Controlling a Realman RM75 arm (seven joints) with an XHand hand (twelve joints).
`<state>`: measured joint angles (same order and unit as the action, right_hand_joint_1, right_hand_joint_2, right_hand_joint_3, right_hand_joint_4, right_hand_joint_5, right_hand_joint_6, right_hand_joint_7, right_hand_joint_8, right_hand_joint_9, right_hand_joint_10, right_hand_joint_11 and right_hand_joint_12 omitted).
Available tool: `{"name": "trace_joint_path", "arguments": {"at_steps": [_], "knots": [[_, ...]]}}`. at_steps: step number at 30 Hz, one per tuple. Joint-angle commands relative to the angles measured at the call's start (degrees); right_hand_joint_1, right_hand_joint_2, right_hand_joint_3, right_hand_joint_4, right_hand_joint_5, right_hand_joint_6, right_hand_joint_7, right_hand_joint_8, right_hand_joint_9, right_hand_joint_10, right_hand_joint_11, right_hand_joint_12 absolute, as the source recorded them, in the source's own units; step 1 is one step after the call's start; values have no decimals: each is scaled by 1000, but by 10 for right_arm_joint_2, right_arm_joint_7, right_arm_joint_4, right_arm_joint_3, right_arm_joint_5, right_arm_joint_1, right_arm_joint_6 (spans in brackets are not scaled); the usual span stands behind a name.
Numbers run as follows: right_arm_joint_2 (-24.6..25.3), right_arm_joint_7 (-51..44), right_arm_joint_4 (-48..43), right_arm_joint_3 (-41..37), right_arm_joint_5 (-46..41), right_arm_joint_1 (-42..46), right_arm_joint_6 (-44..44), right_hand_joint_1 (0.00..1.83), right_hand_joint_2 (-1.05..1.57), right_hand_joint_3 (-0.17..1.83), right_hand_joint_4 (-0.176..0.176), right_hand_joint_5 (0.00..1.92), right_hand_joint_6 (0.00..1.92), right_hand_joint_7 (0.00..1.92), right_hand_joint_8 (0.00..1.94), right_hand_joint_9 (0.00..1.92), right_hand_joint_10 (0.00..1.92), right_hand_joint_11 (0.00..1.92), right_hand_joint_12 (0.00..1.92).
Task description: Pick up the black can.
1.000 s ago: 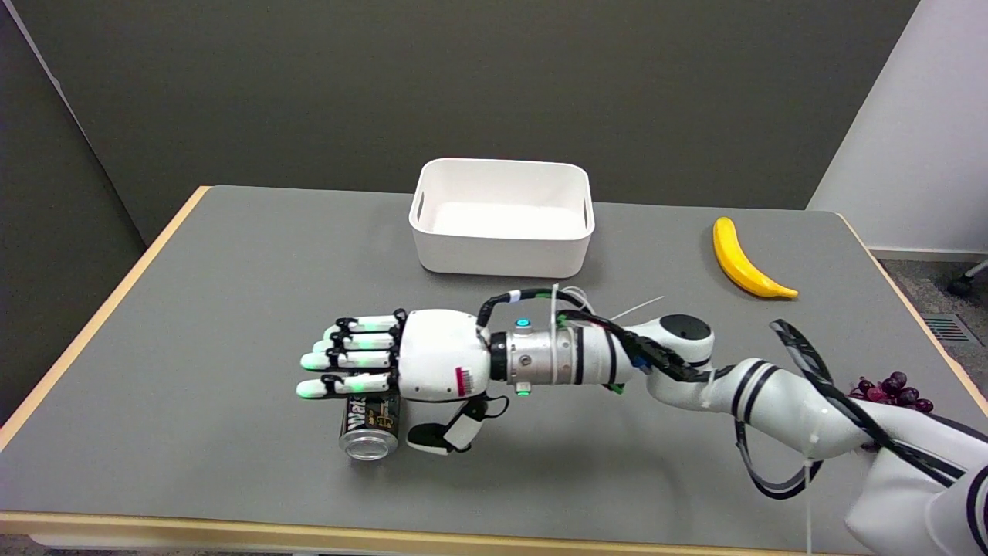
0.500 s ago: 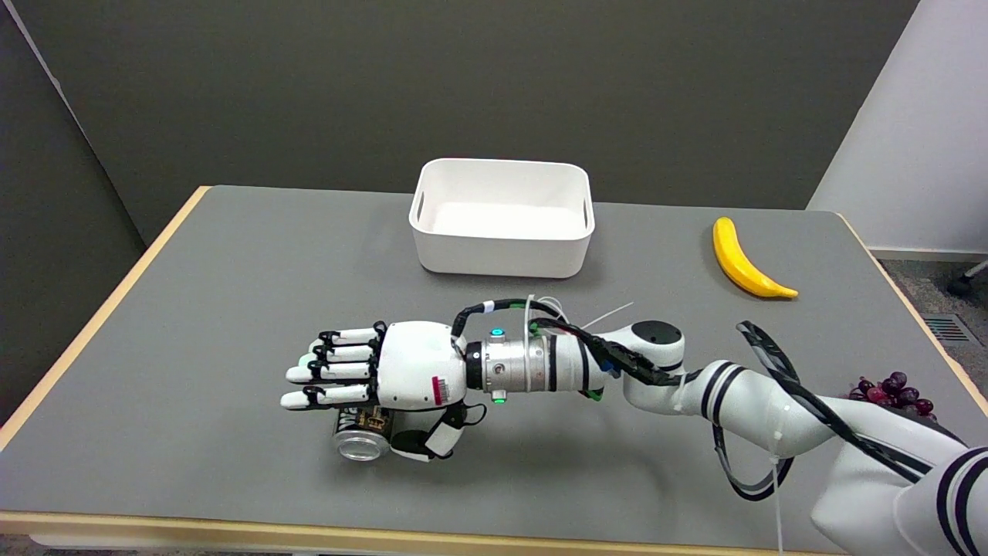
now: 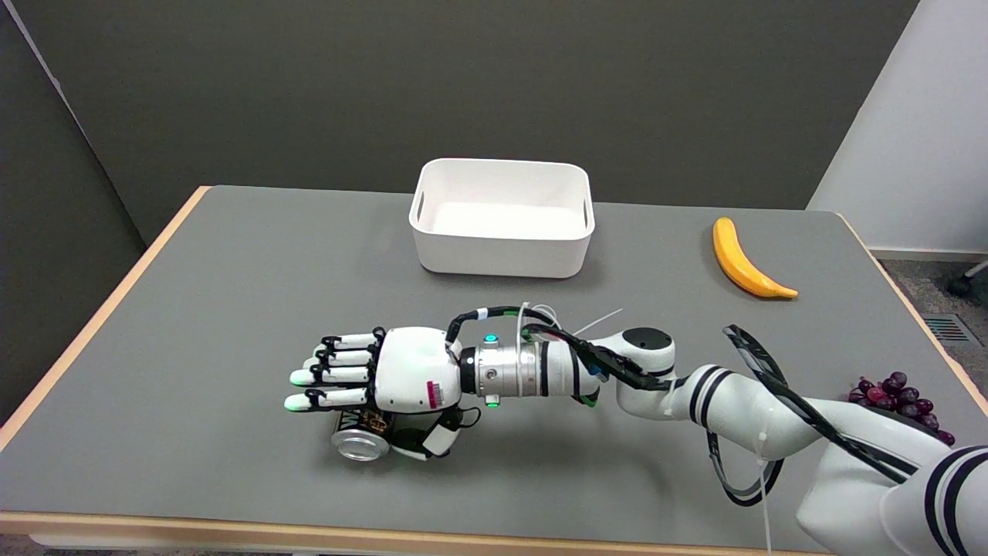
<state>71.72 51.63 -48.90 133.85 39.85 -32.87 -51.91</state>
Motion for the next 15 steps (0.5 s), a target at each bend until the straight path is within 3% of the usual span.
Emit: {"name": "trace_joint_path", "arguments": {"at_steps": [1, 7, 11, 13, 15], "knots": [[12, -15, 21, 2, -3, -3, 11, 907, 688, 1001, 28, -1, 133, 21, 209, 48, 432, -1, 685], [12, -15, 12, 1, 1, -5, 13, 994, 752, 1050, 26, 116, 393, 168, 303, 138, 538, 1, 906], [12, -15, 5, -2, 1, -4, 16, 1024, 873, 960, 43, 171, 950, 329, 458, 243, 588, 67, 970], [10, -15, 1, -4, 1, -3, 18, 1045, 897, 932, 41, 186, 1196, 377, 638, 309, 671, 109, 999], [10, -14, -3, -6, 2, -1, 20, 1051, 929, 874, 53, 204, 1217, 384, 686, 325, 703, 113, 1032]]}}
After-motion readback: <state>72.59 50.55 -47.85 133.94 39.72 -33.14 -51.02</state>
